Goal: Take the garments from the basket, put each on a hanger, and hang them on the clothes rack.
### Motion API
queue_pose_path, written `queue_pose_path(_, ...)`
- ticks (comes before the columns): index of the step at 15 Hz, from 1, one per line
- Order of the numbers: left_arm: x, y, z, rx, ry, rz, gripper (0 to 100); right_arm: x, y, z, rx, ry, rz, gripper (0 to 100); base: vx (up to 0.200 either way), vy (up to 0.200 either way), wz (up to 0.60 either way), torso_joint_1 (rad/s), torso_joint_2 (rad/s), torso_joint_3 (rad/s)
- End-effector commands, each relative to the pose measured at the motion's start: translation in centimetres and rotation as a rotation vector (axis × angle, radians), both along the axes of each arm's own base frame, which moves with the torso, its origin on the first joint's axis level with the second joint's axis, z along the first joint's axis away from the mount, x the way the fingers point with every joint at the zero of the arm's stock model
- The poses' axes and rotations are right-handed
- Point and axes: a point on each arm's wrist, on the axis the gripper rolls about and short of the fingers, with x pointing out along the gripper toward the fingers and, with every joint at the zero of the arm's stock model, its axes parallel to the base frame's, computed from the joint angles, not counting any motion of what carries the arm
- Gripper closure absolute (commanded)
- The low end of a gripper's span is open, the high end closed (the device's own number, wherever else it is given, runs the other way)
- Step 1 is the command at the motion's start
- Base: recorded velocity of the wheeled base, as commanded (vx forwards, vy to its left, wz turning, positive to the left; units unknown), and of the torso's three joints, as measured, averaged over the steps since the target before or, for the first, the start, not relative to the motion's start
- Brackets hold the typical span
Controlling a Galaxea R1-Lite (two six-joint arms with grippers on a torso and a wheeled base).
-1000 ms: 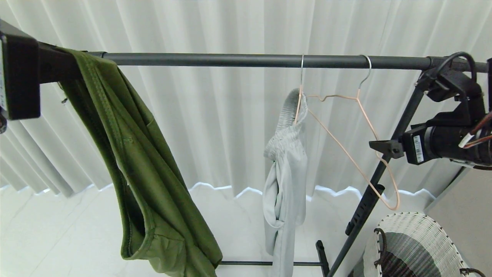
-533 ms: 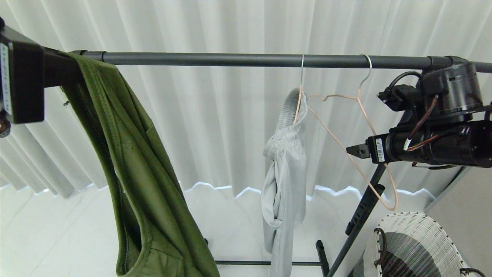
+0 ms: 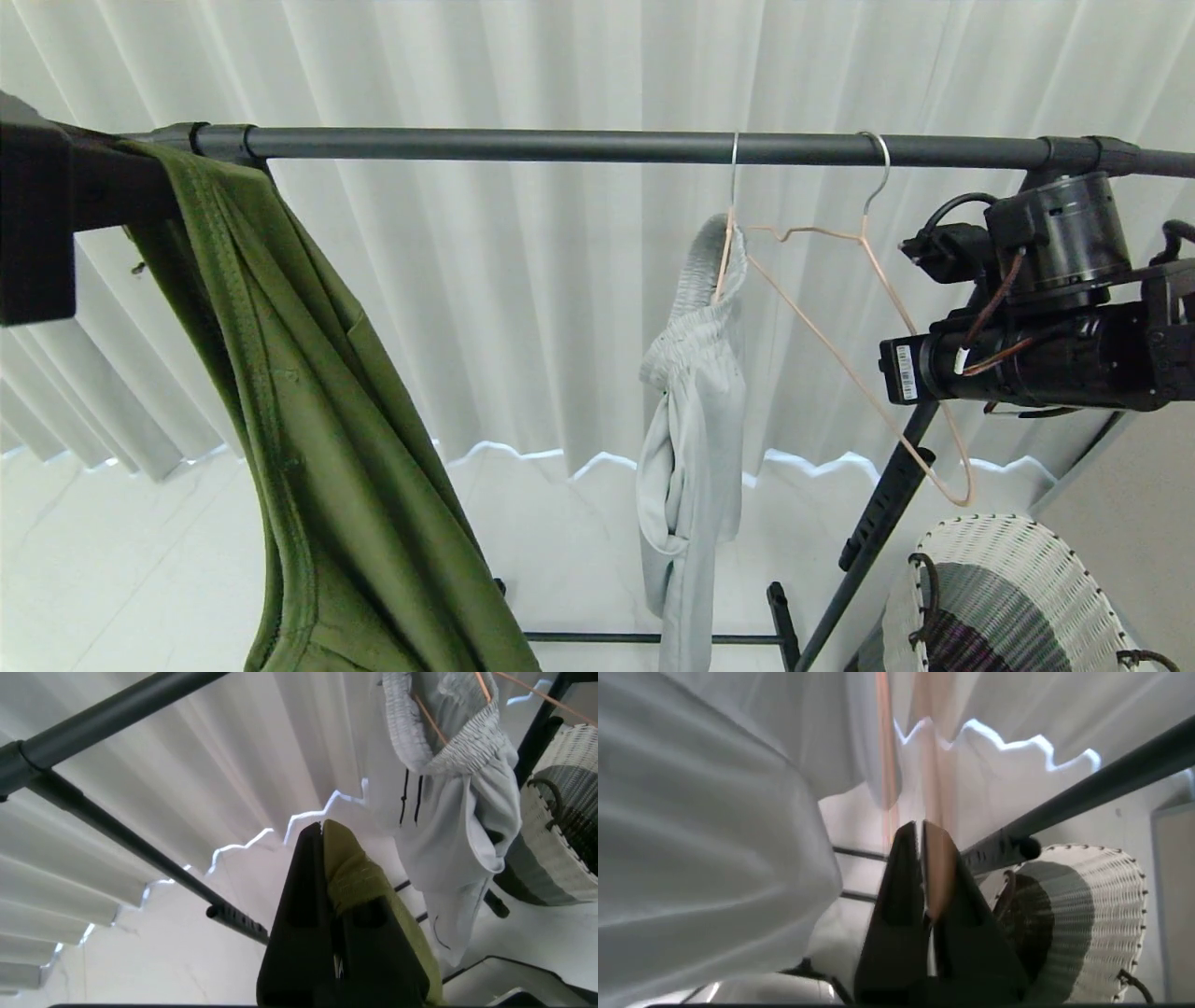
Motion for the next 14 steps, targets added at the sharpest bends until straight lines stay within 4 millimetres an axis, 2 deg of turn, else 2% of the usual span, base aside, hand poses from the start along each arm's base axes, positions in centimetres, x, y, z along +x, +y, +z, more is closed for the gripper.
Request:
queue_pose_path(1,-0.1,0.1,0.1,-0.002,-0.003,0.001,100,0.0,0.0,0.0,-0.001,0.0,-0.001,100,0.0,0.0,0.0,0.0,0.0,0.0)
queue_pose_path(5,-0.1,0.1,0.1,-0.001,-0.004,-0.001,100,-1.0,-0.6,1.4,0.002,-0.052,-0.034,100,0.0,0.0,0.0,0.0,0.0,0.0)
queue_pose_path(9,-0.1,0.1,0.1,0.001,-0.004,0.0,100,-3.5,-1.6,3.8,0.038,-0.137,-0.036,100,0.0,0.0,0.0,0.0,0.0,0.0)
queue_pose_path(14,0.0,0.1,0.0,0.006,-0.004,0.002,100,-5.7,-1.8,5.5,0.047,-0.211,-0.052,100,0.0,0.0,0.0,0.0,0.0,0.0)
